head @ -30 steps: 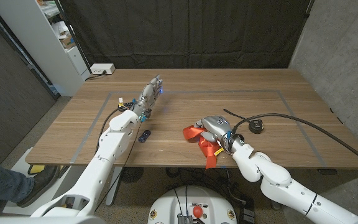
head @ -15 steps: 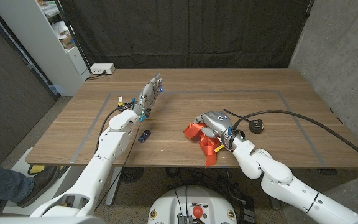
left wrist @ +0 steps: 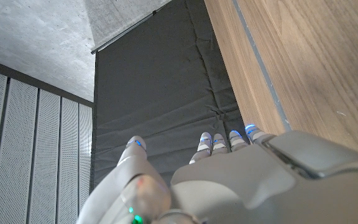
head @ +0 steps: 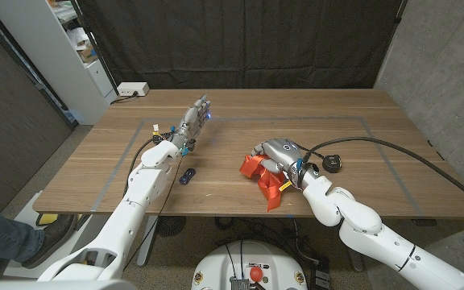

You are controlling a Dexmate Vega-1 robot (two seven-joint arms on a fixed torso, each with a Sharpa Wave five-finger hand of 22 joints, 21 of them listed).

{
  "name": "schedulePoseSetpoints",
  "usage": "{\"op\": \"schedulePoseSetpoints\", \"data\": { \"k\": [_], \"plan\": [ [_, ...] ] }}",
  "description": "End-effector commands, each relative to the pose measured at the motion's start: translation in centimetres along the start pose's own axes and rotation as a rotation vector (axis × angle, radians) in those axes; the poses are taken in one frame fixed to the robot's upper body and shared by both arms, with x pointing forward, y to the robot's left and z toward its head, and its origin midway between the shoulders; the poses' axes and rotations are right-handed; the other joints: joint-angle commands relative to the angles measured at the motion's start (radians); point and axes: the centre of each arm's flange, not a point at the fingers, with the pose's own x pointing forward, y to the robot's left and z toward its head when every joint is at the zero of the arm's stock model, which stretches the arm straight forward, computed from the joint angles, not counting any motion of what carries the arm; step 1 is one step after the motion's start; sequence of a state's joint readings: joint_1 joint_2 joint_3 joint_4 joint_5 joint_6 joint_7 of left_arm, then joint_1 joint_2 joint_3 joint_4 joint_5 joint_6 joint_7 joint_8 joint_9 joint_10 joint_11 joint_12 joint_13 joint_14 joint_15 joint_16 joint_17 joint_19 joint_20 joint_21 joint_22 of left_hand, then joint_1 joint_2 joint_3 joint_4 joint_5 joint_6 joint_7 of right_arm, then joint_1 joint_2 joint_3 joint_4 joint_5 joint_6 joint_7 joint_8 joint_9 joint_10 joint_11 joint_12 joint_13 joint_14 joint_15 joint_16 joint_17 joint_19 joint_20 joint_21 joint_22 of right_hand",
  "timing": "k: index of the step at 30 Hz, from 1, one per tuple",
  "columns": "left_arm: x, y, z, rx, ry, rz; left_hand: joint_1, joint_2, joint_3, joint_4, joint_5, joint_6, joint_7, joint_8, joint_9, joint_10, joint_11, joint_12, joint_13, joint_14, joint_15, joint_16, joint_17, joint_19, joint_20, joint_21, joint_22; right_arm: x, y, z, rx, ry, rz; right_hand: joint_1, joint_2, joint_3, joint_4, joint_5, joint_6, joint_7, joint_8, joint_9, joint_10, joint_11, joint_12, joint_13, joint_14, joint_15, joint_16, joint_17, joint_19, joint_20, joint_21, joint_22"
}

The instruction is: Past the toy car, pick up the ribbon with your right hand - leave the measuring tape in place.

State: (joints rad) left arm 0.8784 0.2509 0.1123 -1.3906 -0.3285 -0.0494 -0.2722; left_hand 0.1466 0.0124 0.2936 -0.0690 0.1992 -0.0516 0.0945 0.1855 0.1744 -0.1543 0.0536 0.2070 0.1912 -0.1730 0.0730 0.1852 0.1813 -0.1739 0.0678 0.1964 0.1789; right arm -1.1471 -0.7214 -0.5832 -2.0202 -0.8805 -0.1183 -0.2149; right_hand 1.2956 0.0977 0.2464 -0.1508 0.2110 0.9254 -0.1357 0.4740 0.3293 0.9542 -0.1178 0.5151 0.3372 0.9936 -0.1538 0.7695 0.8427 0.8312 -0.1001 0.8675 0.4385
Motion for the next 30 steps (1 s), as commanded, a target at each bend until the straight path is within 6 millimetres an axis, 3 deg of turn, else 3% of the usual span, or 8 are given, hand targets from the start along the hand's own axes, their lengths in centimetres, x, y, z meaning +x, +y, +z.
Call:
{"op": "schedulePoseSetpoints", "data": {
  "k": [1,30],
  "plan": [
    [0.2,0.1,0.2,0.003,-0.001,0.000,0.000,0.012,0.003,-0.006,-0.005,0.003,0.002,0.006,0.006,0.003,0.000,0.005,0.003,-0.015,0.007,0.006,0.004,-0.088,0.008,0.003,0.004,0.2,-1.3,0.1,-0.026,-0.005,-0.018,0.014,0.001,-0.004,0.002,-0.003,0.006,0.001,0.005,0.003,0.041,-0.034,0.051,0.109,0.006,-0.077,0.004,0.009,-0.011,-0.075,0.011,0.005],
    [0.1,-0.4,0.6,0.015,-0.002,-0.006,-0.001,0.014,0.002,-0.008,-0.005,0.004,0.004,0.006,0.006,0.002,-0.001,0.004,0.003,-0.015,0.008,0.006,0.004,-0.088,0.007,0.004,0.004,-0.2,-4.9,0.3,-0.053,-0.035,-0.065,0.020,0.002,-0.016,0.007,-0.002,0.014,0.002,0.000,0.001,0.049,-0.031,0.049,0.121,0.013,-0.077,0.001,0.035,-0.020,-0.076,0.060,0.013]
  ]
}}
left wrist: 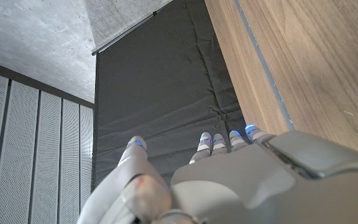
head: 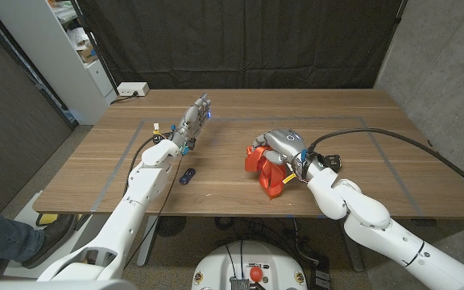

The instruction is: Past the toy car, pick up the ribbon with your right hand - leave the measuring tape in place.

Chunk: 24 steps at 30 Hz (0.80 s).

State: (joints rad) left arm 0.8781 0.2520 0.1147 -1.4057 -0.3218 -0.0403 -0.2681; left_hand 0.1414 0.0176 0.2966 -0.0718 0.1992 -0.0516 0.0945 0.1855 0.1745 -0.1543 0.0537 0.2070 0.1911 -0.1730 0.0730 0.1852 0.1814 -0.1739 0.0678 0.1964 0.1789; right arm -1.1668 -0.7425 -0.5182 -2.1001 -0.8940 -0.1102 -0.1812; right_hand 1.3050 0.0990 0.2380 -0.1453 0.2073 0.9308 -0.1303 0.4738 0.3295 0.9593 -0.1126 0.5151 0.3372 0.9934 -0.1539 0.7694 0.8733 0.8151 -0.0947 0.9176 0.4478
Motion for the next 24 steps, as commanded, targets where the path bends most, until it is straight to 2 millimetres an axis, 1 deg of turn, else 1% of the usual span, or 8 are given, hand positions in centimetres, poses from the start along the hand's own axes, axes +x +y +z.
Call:
{"op": "schedulePoseSetpoints", "data": {
  "k": [1,24],
  "plan": [
    [0.0,-0.2,0.2,0.006,0.001,-0.003,0.005,0.009,-0.001,-0.005,-0.005,0.004,0.004,0.006,0.006,0.002,0.000,0.004,0.003,-0.015,0.008,0.006,0.004,-0.088,0.007,0.003,0.004,-0.2,-1.7,0.2,-0.019,-0.015,-0.025,0.010,0.001,-0.008,0.002,0.002,0.009,-0.002,0.000,0.000,0.044,-0.036,0.049,0.122,0.013,-0.077,0.000,0.005,-0.006,-0.082,0.012,0.004],
    [0.0,-0.6,0.2,0.005,0.001,-0.006,0.004,0.010,-0.001,-0.007,-0.005,0.004,0.004,0.005,0.006,0.003,0.000,0.004,0.003,-0.015,0.008,0.006,0.004,-0.090,0.008,0.003,0.004,-0.1,-4.2,-0.3,-0.003,-0.012,-0.042,0.015,0.000,-0.019,0.003,0.002,0.012,0.001,-0.002,0.004,0.053,-0.032,0.044,0.129,0.028,-0.077,-0.001,0.017,-0.012,-0.085,0.056,0.006]
  ]
}}
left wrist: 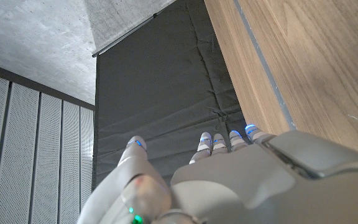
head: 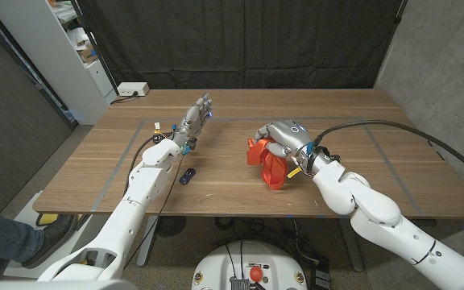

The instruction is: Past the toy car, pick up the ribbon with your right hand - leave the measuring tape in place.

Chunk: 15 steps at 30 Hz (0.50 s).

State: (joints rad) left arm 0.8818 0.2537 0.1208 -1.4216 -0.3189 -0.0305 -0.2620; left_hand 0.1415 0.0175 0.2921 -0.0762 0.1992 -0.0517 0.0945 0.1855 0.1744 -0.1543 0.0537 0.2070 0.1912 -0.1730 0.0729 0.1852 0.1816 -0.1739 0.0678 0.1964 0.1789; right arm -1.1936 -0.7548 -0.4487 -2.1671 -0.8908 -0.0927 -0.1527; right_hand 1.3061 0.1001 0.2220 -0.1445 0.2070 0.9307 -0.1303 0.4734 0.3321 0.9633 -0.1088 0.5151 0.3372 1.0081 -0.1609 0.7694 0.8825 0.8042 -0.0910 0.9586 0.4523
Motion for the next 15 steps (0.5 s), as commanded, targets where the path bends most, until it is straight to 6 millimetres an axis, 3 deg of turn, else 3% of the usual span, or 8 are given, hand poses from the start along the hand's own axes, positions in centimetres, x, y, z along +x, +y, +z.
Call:
{"op": "schedulePoseSetpoints", "data": {
  "k": [1,15],
  "plan": [
    [0.0,-0.2,0.0,0.000,-0.001,-0.002,0.004,0.010,0.003,-0.003,-0.005,0.004,0.005,0.005,0.006,0.003,0.001,0.004,0.003,-0.015,0.008,0.006,0.003,-0.089,0.008,0.003,0.004,0.1,-1.4,-0.3,0.017,0.004,-0.007,0.014,-0.001,-0.004,0.002,0.003,0.012,0.000,-0.002,0.001,0.049,-0.035,0.043,0.129,0.012,-0.070,-0.003,0.008,-0.002,-0.089,0.016,0.001],
    [0.0,0.0,0.1,0.002,-0.005,-0.002,0.003,0.010,0.003,-0.004,-0.006,0.005,0.005,0.005,0.006,0.003,0.002,0.004,0.003,-0.015,0.008,0.006,0.003,-0.088,0.008,0.004,0.004,0.5,-3.1,-0.5,0.016,0.012,-0.036,0.017,-0.001,-0.009,0.003,0.003,0.017,0.003,-0.004,0.000,0.048,-0.035,0.038,0.136,0.019,-0.070,-0.005,0.011,-0.006,-0.088,0.040,0.000]
  ]
}}
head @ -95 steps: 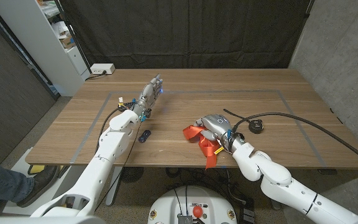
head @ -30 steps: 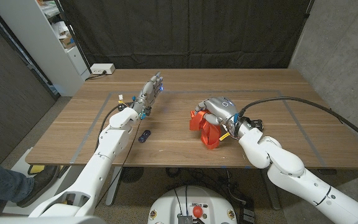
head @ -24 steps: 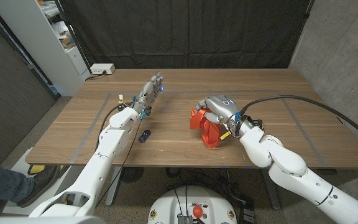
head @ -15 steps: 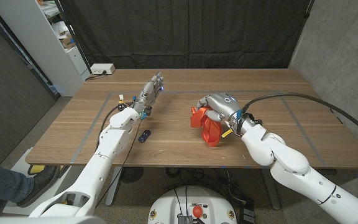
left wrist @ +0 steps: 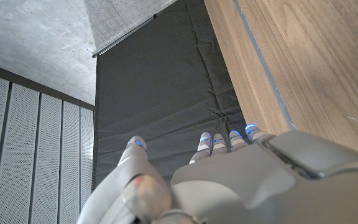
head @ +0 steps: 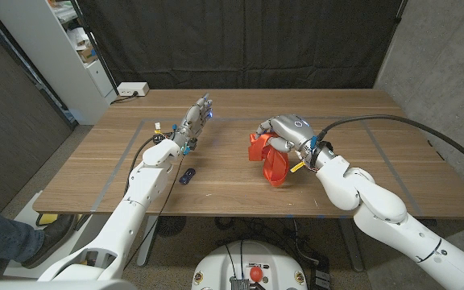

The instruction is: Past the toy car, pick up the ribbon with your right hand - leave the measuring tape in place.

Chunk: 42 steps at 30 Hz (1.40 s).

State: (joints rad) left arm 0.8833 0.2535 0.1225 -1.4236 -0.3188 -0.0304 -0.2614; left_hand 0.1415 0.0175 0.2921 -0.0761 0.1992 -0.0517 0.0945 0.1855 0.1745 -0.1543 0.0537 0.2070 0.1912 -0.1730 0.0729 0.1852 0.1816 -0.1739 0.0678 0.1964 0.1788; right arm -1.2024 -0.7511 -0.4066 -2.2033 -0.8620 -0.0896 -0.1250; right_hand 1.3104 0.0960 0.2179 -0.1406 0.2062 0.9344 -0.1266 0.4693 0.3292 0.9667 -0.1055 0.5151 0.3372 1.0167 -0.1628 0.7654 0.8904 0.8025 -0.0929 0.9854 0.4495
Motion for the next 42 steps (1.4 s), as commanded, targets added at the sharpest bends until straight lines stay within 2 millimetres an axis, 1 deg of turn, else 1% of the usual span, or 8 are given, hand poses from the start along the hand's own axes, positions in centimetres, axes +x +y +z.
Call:
{"op": "schedulePoseSetpoints", "data": {
  "k": [1,10,17,21,27,42],
  "plan": [
    [0.0,0.2,0.1,0.002,-0.005,-0.001,0.003,0.010,0.003,-0.004,-0.006,0.005,0.005,0.006,0.006,0.002,0.002,0.004,0.003,-0.015,0.008,0.006,0.003,-0.089,0.008,0.004,0.004,0.4,-1.4,-0.2,-0.001,0.008,-0.021,0.013,0.003,-0.005,-0.001,0.004,0.013,-0.001,0.000,0.003,0.048,-0.038,0.039,0.136,0.010,-0.068,-0.001,0.004,-0.004,-0.086,0.014,0.003],
    [0.2,0.3,0.2,0.002,-0.005,-0.004,0.003,0.011,0.002,-0.005,-0.006,0.005,0.005,0.005,0.006,0.004,0.000,0.004,0.003,-0.015,0.008,0.006,0.003,-0.089,0.009,0.003,0.004,0.6,-2.3,-0.3,0.000,0.013,-0.045,0.014,0.004,-0.009,0.000,0.004,0.013,0.001,-0.002,0.004,0.048,-0.038,0.035,0.140,0.015,-0.067,-0.001,0.010,-0.013,-0.087,0.031,0.001],
    [0.5,0.4,0.3,0.003,-0.005,-0.009,0.002,0.011,0.002,-0.006,-0.006,0.006,0.005,0.005,0.006,0.003,0.003,0.004,0.003,-0.015,0.008,0.006,0.003,-0.089,0.008,0.004,0.004,0.9,-3.2,-0.4,-0.016,0.017,-0.057,0.014,0.004,-0.012,0.001,0.004,0.015,0.000,-0.004,0.004,0.052,-0.038,0.032,0.141,0.013,-0.067,-0.007,0.010,-0.019,-0.086,0.042,-0.002],
    [0.6,0.4,0.3,0.003,-0.004,-0.009,0.002,0.011,0.002,-0.006,-0.006,0.006,0.006,0.006,0.006,0.003,-0.001,0.004,0.003,-0.015,0.008,0.006,0.003,-0.090,0.008,0.003,0.004,0.9,-3.5,-0.5,-0.017,0.019,-0.068,0.014,0.004,-0.014,0.001,0.005,0.015,-0.001,-0.004,0.005,0.052,-0.038,0.030,0.141,0.015,-0.068,-0.007,0.012,-0.021,-0.087,0.048,-0.004],
    [0.5,0.5,0.3,0.004,-0.004,-0.009,0.002,0.012,0.002,-0.007,-0.006,0.007,0.006,0.006,0.006,0.003,0.003,0.004,0.003,-0.015,0.008,0.006,0.003,-0.089,0.007,0.004,0.004,0.9,-3.7,-0.5,-0.016,0.018,-0.076,0.015,0.004,-0.015,0.001,0.005,0.016,0.000,-0.005,0.006,0.051,-0.038,0.028,0.145,0.017,-0.067,-0.007,0.015,-0.024,-0.087,0.056,-0.007],
    [0.5,0.8,0.5,0.009,-0.010,-0.020,0.002,0.012,0.002,-0.008,-0.006,0.007,0.003,0.005,0.006,0.005,0.001,0.005,0.003,-0.014,0.007,0.006,0.003,-0.090,0.007,0.003,0.004,1.1,-3.6,0.0,-0.024,0.015,-0.087,0.018,0.006,-0.019,0.001,0.003,0.018,-0.002,-0.010,0.006,0.055,-0.041,0.018,0.149,0.018,-0.067,-0.016,0.019,-0.037,-0.085,0.086,-0.018]
  ]
}}
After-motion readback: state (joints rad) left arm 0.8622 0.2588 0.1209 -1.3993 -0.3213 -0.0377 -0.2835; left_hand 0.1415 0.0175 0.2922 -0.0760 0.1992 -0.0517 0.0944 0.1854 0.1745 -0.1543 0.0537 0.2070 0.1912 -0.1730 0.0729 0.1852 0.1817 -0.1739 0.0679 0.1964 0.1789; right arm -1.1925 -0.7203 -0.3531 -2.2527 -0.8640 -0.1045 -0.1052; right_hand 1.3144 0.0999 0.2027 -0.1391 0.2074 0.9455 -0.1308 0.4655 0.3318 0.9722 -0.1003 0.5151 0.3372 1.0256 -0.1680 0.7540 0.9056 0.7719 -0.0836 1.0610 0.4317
